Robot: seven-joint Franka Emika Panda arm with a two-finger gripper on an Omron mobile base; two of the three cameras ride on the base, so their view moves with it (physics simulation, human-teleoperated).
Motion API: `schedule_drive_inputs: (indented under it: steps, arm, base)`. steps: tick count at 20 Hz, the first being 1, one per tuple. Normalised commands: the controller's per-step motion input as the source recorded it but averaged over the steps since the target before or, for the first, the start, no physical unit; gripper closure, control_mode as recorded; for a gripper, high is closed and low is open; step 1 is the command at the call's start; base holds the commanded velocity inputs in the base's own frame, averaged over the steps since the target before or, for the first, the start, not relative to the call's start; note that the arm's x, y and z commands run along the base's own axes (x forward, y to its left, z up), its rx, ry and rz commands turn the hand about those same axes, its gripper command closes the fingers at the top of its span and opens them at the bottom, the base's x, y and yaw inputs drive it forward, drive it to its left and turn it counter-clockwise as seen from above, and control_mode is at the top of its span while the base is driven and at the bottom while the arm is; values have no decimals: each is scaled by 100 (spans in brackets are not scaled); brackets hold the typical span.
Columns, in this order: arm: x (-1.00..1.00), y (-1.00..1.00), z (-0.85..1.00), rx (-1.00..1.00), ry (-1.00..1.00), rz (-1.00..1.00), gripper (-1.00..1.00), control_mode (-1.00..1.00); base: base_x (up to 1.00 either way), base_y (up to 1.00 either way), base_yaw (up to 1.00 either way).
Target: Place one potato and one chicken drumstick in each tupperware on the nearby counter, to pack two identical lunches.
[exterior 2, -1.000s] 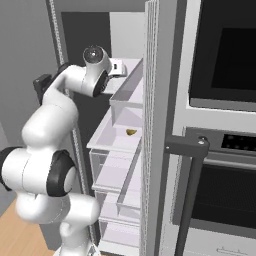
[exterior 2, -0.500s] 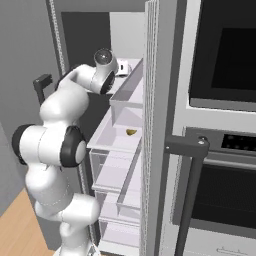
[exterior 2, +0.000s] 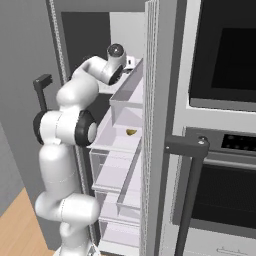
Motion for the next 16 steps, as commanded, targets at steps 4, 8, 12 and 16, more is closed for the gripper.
schedule_drive_inputs:
  steps: [4, 8, 12, 16]
  arm:
    - [17, 0, -59, -15, 1, 2, -100, -100]
    - [-24, 0, -84, -22, -1, 0, 100, -100]
    - [-18, -13, -80, -13, -10, 0, 100, -100]
    - [-26, -44, -68, -3, -4, -2, 100, -100]
  base:
    - [0, 0, 0]
    - [0, 0, 0]
    - [0, 0, 0]
    - [0, 0, 0]
